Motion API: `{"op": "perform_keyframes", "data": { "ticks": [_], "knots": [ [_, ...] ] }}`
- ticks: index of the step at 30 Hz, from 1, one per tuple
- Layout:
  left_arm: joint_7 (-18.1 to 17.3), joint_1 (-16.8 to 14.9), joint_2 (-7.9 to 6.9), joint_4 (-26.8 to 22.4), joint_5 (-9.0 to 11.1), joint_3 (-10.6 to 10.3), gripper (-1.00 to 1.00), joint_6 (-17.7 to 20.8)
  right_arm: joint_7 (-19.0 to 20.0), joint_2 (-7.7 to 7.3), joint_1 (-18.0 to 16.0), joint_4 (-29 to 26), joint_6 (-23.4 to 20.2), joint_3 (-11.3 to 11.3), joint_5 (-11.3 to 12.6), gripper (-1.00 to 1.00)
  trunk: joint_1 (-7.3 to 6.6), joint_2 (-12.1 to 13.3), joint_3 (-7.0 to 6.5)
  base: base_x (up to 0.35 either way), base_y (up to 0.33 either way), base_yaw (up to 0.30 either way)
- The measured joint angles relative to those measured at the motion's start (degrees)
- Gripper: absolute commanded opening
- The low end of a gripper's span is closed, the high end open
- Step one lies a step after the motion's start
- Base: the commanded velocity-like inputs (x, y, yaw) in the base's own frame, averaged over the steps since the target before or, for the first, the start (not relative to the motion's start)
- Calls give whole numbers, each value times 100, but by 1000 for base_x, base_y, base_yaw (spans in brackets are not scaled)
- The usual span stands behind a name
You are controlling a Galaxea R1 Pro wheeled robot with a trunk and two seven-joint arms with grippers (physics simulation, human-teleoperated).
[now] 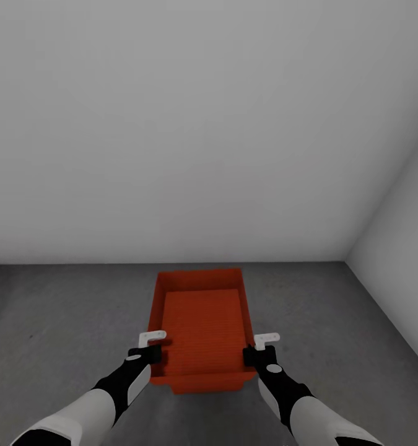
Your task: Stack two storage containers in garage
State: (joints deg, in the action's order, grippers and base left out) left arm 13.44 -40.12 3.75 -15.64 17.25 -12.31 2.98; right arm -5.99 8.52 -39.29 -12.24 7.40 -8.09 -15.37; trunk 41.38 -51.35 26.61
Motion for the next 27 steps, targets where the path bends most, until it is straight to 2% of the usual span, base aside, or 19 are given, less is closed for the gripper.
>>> {"op": "perform_keyframes", "data": {
  "ticks": [17, 27],
  "knots": [
    [2, 0, 0, -2, 2, -2, -100, 2, 0, 0, 0, -1, -3, 0, 0, -100, 0, 0, 62, 6, 0, 0],
    [3, 0, -5, -27, -15, 2, -100, 32, 0, 5, -1, -2, -7, -12, -1, -100, -3, -1, 63, 241, 0, 0]
  ]
}}
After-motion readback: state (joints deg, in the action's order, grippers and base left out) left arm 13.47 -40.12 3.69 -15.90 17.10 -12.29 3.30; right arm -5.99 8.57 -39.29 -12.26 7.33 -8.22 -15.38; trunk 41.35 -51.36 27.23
